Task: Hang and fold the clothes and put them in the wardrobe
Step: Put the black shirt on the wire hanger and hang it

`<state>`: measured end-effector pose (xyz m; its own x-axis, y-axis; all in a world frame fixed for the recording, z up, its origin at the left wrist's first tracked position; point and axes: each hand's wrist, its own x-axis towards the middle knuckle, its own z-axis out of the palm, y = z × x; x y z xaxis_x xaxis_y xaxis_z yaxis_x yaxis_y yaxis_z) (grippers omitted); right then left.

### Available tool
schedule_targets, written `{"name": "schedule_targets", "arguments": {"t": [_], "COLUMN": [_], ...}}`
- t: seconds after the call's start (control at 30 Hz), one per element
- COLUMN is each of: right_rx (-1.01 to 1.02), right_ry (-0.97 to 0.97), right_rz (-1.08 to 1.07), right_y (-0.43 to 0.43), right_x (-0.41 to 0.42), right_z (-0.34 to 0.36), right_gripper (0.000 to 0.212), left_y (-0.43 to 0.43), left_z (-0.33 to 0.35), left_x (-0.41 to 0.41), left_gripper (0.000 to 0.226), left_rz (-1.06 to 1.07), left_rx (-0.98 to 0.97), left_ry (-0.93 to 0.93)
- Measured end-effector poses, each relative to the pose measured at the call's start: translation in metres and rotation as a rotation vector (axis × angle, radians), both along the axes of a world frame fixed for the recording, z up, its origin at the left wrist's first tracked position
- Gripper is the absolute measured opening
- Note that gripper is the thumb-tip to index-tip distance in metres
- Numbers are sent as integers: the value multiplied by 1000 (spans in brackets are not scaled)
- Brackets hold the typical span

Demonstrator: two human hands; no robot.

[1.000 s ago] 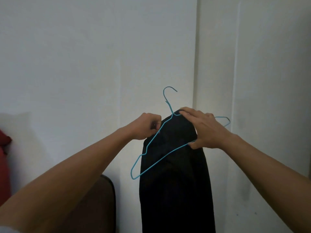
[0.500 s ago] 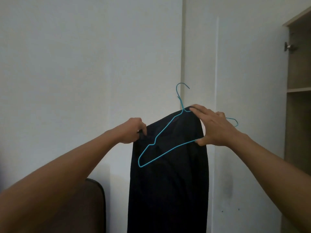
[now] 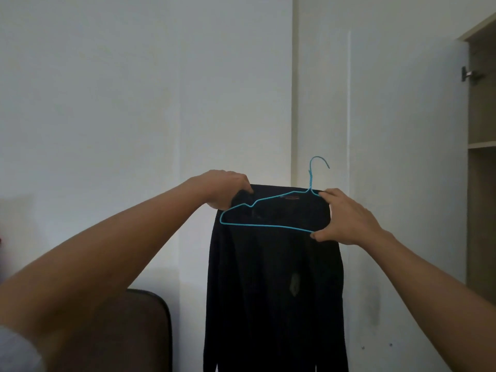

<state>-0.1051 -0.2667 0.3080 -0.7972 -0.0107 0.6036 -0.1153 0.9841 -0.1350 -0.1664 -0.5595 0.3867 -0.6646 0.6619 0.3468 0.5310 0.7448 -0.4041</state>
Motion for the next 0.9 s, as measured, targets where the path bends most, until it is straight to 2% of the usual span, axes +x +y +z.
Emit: {"name": "schedule_targets", "arguments": {"t": [0.07, 0.27, 0.43, 0.53, 0.8, 0.9], "right_rx": [-13, -4, -3, 11, 31, -13], "right_ry": [-24, -19, -1, 59, 283, 306], "right_rz": [2, -79, -223, -267, -114, -46], "right_y": [-1, 0, 5, 5, -33, -50], "right_x": [-1, 3, 7, 11, 14, 10], "right_z": [0, -4, 2, 6, 19, 19], "right_gripper": [116, 117, 116, 114, 108, 111], "left_y": [1, 1, 9, 15, 51, 60], "left_z": [1, 8, 16, 17, 25, 32], "left_x": [1, -6, 5, 6, 29, 37], "left_gripper": [41, 53, 49, 51, 20, 16], "left_rz": [-16, 39, 128, 147, 35, -81], "left_rx": [-32, 72, -8, 81, 257, 393], "left_ry": [2, -34, -40, -91, -132, -123]}}
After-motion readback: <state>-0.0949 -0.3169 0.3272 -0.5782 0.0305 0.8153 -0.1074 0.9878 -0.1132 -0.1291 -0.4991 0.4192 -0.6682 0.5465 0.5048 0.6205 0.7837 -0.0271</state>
